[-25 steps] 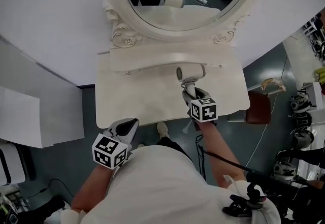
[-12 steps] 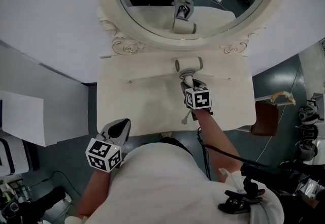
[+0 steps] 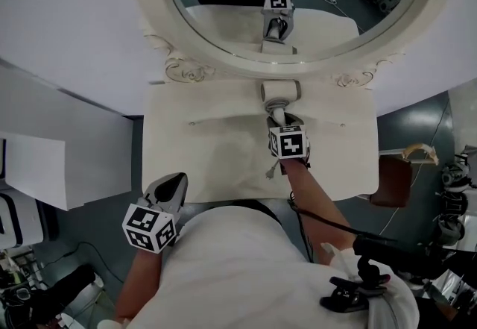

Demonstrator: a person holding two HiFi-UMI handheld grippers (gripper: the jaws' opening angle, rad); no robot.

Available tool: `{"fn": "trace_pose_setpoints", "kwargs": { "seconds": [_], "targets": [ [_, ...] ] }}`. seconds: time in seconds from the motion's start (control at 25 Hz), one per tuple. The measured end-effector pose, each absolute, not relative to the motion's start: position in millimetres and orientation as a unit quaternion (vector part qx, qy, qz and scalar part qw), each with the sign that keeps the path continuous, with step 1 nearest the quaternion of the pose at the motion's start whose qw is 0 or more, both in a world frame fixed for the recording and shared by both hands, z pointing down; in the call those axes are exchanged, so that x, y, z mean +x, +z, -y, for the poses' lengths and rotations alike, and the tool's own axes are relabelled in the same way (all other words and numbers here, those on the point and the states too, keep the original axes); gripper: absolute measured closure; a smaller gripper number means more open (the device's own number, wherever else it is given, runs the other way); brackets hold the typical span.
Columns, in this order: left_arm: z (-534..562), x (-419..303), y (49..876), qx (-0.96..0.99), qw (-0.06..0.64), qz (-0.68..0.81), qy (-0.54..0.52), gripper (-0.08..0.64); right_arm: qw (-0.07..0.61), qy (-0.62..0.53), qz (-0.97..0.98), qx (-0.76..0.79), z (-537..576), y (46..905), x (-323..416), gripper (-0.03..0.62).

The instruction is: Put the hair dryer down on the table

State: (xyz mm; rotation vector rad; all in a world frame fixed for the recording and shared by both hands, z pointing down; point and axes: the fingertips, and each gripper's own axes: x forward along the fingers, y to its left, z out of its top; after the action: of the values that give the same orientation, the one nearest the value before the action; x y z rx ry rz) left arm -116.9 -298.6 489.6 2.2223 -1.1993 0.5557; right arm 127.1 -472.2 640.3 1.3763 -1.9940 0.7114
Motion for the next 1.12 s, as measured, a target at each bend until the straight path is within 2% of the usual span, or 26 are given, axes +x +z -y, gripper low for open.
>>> {"fn": "trace_pose_setpoints", "kwargs": {
  "seconds": [1.12],
  "targets": [
    [301.3, -113.4, 495.9, 0.831, 0.283, 0.428, 0.213, 0.558, 0.295, 0.266, 0.748, 0.532, 478.4, 642.3, 125.1, 0.395]
  ]
}}
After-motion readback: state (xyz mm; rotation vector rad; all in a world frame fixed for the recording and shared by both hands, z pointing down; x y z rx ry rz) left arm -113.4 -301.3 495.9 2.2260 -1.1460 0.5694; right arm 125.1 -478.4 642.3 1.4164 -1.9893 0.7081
